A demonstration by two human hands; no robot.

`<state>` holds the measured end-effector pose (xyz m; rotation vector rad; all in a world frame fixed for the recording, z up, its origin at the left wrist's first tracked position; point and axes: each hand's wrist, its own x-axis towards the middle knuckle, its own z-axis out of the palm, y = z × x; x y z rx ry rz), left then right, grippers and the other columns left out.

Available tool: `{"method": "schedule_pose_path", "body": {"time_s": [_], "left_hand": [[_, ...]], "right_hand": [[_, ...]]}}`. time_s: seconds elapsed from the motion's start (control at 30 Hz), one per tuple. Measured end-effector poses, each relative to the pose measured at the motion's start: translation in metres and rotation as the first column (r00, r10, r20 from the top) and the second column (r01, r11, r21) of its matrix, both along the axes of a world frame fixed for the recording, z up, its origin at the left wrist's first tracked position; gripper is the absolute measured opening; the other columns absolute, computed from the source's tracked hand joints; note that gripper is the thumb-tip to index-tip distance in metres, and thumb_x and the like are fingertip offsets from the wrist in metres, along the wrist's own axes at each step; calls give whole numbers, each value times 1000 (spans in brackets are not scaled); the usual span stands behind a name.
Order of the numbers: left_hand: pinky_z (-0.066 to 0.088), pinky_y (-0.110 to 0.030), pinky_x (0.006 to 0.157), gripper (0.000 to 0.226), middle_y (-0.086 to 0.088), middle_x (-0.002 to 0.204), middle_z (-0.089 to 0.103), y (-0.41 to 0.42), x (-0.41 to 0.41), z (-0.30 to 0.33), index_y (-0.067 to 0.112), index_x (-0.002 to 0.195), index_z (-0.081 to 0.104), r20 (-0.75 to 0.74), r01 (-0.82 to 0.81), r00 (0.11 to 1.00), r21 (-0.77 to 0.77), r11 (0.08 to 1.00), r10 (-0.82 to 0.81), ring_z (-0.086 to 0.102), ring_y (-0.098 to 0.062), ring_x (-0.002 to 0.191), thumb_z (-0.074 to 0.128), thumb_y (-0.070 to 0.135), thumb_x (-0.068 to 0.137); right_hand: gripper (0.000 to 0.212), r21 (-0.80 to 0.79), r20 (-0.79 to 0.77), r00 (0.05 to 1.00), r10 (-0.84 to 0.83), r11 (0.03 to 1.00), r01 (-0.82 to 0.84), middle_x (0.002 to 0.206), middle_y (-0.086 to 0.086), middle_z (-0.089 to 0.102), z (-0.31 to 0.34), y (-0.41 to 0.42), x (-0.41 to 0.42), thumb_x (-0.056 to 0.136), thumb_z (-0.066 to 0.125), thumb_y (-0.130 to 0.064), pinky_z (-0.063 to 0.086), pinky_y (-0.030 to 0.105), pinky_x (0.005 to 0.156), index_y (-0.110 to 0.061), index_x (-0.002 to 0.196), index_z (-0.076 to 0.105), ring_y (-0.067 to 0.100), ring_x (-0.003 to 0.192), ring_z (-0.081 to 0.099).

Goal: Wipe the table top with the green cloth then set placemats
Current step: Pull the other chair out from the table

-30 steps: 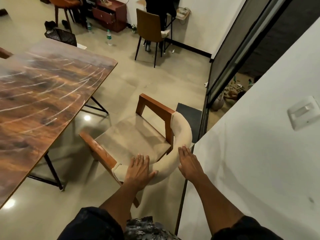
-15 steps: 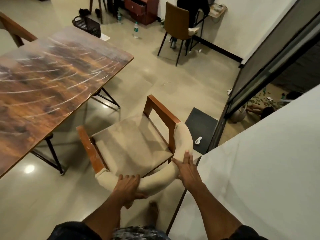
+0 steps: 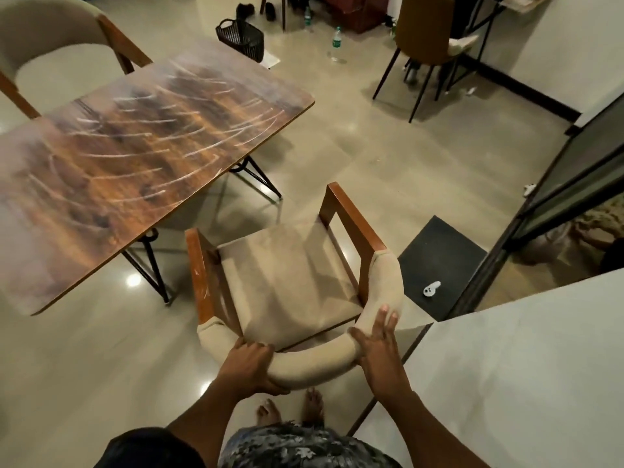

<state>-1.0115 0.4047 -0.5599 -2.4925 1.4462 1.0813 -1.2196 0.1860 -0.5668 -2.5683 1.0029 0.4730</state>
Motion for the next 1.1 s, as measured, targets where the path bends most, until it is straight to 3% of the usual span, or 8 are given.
{"method": "schedule_pose_path", "body": {"time_s": [0.13, 0.23, 0.33, 0.47, 0.6, 0.7, 0.83, 1.1], "left_hand": [[42, -32, 101, 99, 6, 126, 69, -8, -2, 11, 28, 123, 62, 24, -63, 998, 27, 998, 62, 64, -18, 114, 59, 100, 55], [45, -30, 98, 111, 4, 127, 69, -16, -9, 15, 26, 124, 63, 25, -119, 993, 56, 991, 118, 63, -18, 114, 48, 105, 48], [43, -30, 95, 83, 1, 128, 67, -27, -16, 14, 23, 126, 62, 66, -123, 991, 47, 991, 120, 62, -19, 115, 69, 85, 71], [31, -31, 80, 75, -5, 124, 67, -49, -17, 15, 17, 121, 60, 105, -72, 993, 83, 994, 63, 63, -25, 113, 71, 78, 78], [32, -36, 83, 71, -11, 132, 62, -62, -9, 17, 15, 127, 57, 84, -38, 996, 106, 994, 29, 59, -30, 120, 70, 70, 85], [44, -41, 92, 73, -11, 131, 63, -73, -4, 17, 15, 128, 57, 83, -4, 997, 114, 993, -6, 60, -32, 120, 72, 70, 83], [46, -42, 97, 73, -10, 131, 63, -86, 1, 16, 17, 129, 58, 65, 6, 998, 103, 995, -13, 60, -31, 119, 73, 71, 82], [49, -45, 104, 84, -13, 133, 62, -131, 21, 13, 13, 133, 58, -1, 43, 999, 189, 981, -43, 61, -33, 120, 74, 75, 78]], "right_hand": [[54, 55, 16, 999, 46, 997, -47, 169, 25, -26, -1, -14, 3, 103, 64, -23, 19, 57, 128, -36, 154, 49, 53, 154, -24], [56, 20, 37, 998, 59, 998, -60, 170, 25, -22, -4, -22, 2, 99, 71, -21, 24, 58, 127, -35, 151, 54, 55, 155, -20], [55, 66, -26, 996, 91, 994, -89, 171, 22, -25, 8, -40, 12, 103, 65, -25, 19, 54, 129, -40, 154, 47, 54, 155, -22], [52, 77, -30, 993, 115, 991, -113, 172, 18, -23, 17, -65, 22, 102, 68, -24, 21, 52, 130, -39, 149, 53, 50, 156, -22], [45, 57, 5, 991, 132, 990, -132, 174, 15, -16, 17, -76, 34, 101, 69, -28, 30, 53, 127, -41, 142, 58, 48, 158, -16], [43, 67, -19, 986, 164, 984, -162, 174, 14, -16, 22, -89, 47, 102, 67, -28, 30, 51, 126, -40, 143, 59, 48, 158, -17], [46, 86, -25, 985, 169, 982, -167, 175, 13, -15, 24, -109, 64, 100, 71, -27, 26, 51, 127, -40, 143, 61, 47, 159, -14], [54, 41, -75, 923, 379, 925, -377, 175, 8, -14, 27, -157, 90, 102, 66, -29, 34, 58, 123, -44, 151, 49, 53, 157, -15]]}}
